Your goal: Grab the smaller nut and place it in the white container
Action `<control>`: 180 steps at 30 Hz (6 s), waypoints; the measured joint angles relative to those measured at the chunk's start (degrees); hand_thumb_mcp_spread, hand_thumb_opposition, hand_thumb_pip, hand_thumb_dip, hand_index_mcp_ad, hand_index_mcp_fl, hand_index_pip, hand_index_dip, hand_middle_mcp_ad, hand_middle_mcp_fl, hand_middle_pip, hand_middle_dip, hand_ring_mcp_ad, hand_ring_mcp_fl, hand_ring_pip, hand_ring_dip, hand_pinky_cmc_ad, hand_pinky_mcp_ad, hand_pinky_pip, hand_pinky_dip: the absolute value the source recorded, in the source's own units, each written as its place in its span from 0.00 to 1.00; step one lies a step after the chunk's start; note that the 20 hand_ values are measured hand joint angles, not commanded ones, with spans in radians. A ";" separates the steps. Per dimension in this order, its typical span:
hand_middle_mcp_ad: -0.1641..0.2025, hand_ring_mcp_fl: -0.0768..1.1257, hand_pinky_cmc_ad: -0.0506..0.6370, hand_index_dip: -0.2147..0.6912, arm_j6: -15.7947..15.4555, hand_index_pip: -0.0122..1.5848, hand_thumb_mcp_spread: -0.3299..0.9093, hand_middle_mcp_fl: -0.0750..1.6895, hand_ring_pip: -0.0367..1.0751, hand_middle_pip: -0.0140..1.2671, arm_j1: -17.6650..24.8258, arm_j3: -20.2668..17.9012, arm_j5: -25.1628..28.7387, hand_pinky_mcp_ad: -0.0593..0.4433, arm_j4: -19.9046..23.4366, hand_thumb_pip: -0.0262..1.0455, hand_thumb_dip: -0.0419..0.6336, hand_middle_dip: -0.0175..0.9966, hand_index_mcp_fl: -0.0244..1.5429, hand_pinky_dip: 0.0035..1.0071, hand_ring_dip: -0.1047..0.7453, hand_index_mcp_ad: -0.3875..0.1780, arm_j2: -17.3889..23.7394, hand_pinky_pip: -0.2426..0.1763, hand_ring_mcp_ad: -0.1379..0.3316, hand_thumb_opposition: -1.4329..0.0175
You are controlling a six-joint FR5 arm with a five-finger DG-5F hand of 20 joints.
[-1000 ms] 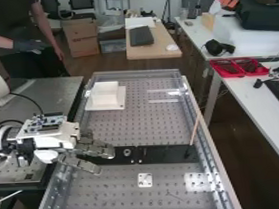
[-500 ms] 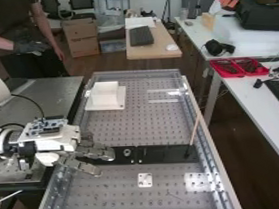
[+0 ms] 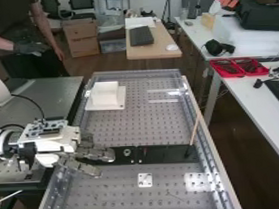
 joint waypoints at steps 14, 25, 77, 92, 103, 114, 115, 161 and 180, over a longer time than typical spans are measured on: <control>0.65 0.06 0.53 0.43 -0.27 0.98 0.59 0.15 0.12 0.11 -0.34 0.39 -0.03 0.70 0.03 0.76 0.40 0.26 0.03 0.18 0.26 0.51 -0.64 0.66 0.57 0.40; 0.66 0.06 0.53 0.43 -0.35 0.98 0.59 0.15 0.12 0.11 -0.32 0.83 0.10 0.70 -0.45 0.77 0.40 0.26 0.03 0.18 0.27 0.51 -0.99 0.67 0.57 0.41; 0.66 0.06 0.53 0.39 0.89 0.97 0.57 0.18 0.12 0.11 -0.49 1.11 -0.57 0.70 0.64 0.72 0.39 0.26 0.19 0.18 0.27 0.53 -1.03 0.70 0.57 0.40; 0.65 0.06 0.53 0.39 1.09 0.97 0.57 0.18 0.12 0.11 0.40 1.58 -1.11 0.70 -0.23 0.72 0.39 0.26 0.19 0.18 0.27 0.53 0.52 0.70 0.54 0.39; 0.65 0.06 0.53 0.39 2.04 0.97 0.57 0.18 0.12 0.11 4.41 1.87 -1.37 0.70 -6.69 0.72 0.39 0.26 0.18 0.18 0.27 0.53 6.42 0.70 0.54 0.38; 0.65 0.06 0.53 0.39 3.78 0.97 0.57 0.18 0.12 0.11 12.25 4.00 -2.63 0.71 -12.44 0.72 0.39 0.26 0.19 0.18 0.27 0.53 8.96 0.73 0.54 0.38; 0.65 0.06 0.53 0.39 3.80 0.97 0.57 0.18 0.12 0.11 13.03 4.24 -2.91 0.70 -12.76 0.72 0.39 0.26 0.19 0.18 0.27 0.53 8.96 0.74 0.53 0.38; 0.68 0.06 0.53 0.47 10.29 0.97 0.57 0.19 0.12 0.11 31.36 8.61 -6.45 0.71 -13.51 0.66 0.39 0.27 0.23 0.18 0.27 0.53 3.58 0.74 0.54 0.38; 0.68 0.06 0.53 0.47 10.56 0.97 0.58 0.19 0.12 0.11 30.95 9.46 -5.06 0.71 -14.22 0.66 0.39 0.27 0.19 0.18 0.27 0.51 2.86 0.74 0.54 0.37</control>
